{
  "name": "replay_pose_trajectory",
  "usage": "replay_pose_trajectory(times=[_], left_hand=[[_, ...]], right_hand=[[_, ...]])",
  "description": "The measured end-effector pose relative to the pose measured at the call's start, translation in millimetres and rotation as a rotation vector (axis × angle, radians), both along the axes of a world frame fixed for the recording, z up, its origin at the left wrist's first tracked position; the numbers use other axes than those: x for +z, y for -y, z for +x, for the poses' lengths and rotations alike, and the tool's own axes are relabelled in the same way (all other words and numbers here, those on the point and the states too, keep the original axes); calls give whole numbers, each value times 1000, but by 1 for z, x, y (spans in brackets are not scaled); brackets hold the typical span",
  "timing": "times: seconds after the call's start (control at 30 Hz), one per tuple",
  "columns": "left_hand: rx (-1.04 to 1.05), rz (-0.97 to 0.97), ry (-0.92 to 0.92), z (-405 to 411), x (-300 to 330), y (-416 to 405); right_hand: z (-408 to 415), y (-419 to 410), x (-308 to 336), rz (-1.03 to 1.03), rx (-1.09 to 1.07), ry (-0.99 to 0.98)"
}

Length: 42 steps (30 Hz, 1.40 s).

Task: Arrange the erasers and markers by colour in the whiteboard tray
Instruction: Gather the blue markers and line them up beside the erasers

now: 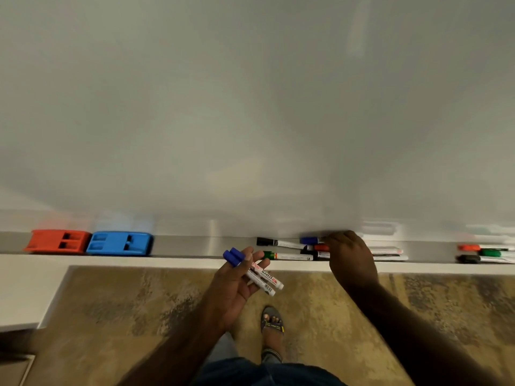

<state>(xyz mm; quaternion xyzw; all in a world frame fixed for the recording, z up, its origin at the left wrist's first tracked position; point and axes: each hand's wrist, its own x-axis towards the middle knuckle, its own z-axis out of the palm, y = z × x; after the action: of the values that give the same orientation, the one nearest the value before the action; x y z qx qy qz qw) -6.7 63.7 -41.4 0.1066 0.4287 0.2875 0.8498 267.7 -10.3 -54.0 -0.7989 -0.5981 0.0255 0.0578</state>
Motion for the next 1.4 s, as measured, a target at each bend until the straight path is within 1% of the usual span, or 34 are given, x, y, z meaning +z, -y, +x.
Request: replay_pose_trajectory(times=[0.33,0.53,0.73,0.97,1.27,1.4], left_hand=[[11,-22,-14,13,0,12],[9,-25,-20,18,3,12],[7,-16,-31,22,2,11],[4,-14,-40,25,-1,11],[-15,1,-45,27,0,9],[-19,4,-50,27,0,8]], right_hand=[[-2,9,-9,24,27,25],[-2,15,-9,-6,20,89],[1,21,-10,-2,73,102],[5,14,-8,-48,83,166],[10,8,-12,-17,140,197],[2,-1,-8,-75,145,189]])
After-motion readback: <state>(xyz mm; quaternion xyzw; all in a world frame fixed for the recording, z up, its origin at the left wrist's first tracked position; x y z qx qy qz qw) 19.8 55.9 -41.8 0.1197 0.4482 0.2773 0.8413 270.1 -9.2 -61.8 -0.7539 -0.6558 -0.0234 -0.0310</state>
